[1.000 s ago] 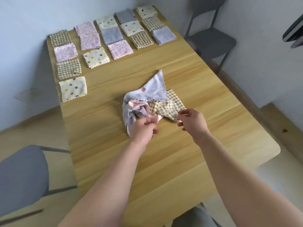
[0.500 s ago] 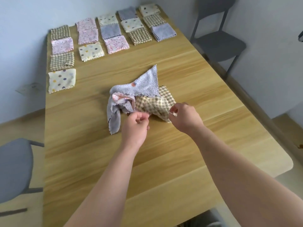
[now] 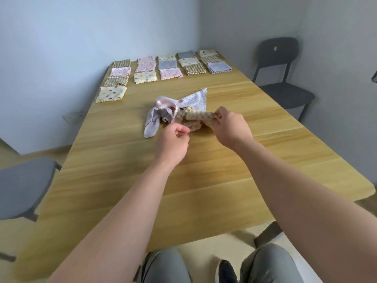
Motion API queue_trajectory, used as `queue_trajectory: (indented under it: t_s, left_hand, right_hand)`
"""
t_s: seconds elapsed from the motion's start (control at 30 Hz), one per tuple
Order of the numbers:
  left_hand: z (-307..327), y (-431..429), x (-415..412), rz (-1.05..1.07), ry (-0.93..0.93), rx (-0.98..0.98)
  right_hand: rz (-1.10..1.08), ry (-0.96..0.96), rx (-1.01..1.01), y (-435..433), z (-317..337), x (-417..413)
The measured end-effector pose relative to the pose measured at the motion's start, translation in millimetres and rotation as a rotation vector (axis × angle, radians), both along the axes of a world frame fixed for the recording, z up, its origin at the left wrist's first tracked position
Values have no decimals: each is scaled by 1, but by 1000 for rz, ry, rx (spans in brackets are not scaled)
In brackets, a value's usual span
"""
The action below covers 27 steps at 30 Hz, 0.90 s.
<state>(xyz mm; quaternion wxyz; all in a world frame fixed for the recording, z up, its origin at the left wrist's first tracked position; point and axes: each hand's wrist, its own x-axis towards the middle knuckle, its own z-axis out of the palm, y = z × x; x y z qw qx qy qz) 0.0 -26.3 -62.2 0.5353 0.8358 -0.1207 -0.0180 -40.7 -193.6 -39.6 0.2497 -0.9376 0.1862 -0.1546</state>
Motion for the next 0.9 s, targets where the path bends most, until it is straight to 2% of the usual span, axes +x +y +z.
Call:
queue_trajectory:
  t_s: [0.17, 0.37, 0.47, 0.53, 0.6, 0.67, 0.77, 0.9]
  left_hand:
    - [34, 17, -29, -43, -77, -23]
    - [72, 22, -55, -85, -146, -30]
    - [85, 23, -63, -103, -190, -33]
    - [96, 23, -66, -148, -166, -100]
    - [105, 24, -69, -236, -66, -207]
    - [109, 25, -69, -325, -10, -232]
    - [110, 27, -71, -442, -2, -209]
    - [106, 29, -69, -417, -40, -172]
  right_hand:
    - [5, -137, 81, 19, 48, -35]
    - [48, -325, 309, 32, 94, -72]
    - [130, -342, 450, 32, 107, -85]
    - [186, -344, 578, 29, 114, -92]
    - [276, -332, 725, 27, 120, -100]
    - [353, -293, 859, 27, 122, -104]
    - [416, -229, 854, 27, 123, -107]
    - [425, -196, 780, 26, 124, -108]
